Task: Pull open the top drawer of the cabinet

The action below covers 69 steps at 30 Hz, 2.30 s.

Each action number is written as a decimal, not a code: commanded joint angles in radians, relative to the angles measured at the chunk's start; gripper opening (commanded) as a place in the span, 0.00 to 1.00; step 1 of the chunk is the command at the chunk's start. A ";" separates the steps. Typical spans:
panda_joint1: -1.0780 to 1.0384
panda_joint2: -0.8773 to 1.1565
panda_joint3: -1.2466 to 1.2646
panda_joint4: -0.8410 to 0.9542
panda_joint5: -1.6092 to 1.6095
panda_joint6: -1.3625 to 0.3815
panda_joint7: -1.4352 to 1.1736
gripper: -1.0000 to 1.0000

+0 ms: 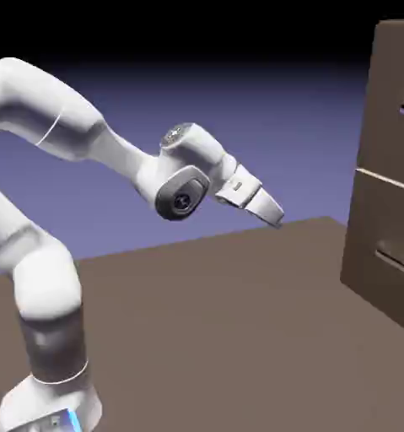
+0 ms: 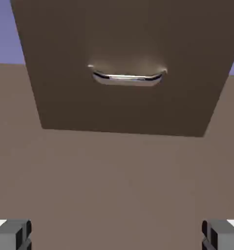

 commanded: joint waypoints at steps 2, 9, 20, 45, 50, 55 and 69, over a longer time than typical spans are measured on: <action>-0.063 -0.004 0.054 0.042 0.063 -0.003 -0.087 0.50; -0.284 -0.017 0.245 0.189 0.283 -0.014 -0.391 0.50; -0.631 -0.039 0.543 0.420 0.628 -0.031 -0.870 0.50; -1.419 -0.087 1.223 0.945 1.414 -0.069 -1.957 0.50; -1.576 -0.097 1.358 1.050 1.571 -0.076 -2.175 0.50; -1.734 -0.107 1.494 1.155 1.728 -0.084 -2.392 0.50; -2.175 -0.134 1.874 1.449 2.168 -0.105 -3.001 0.50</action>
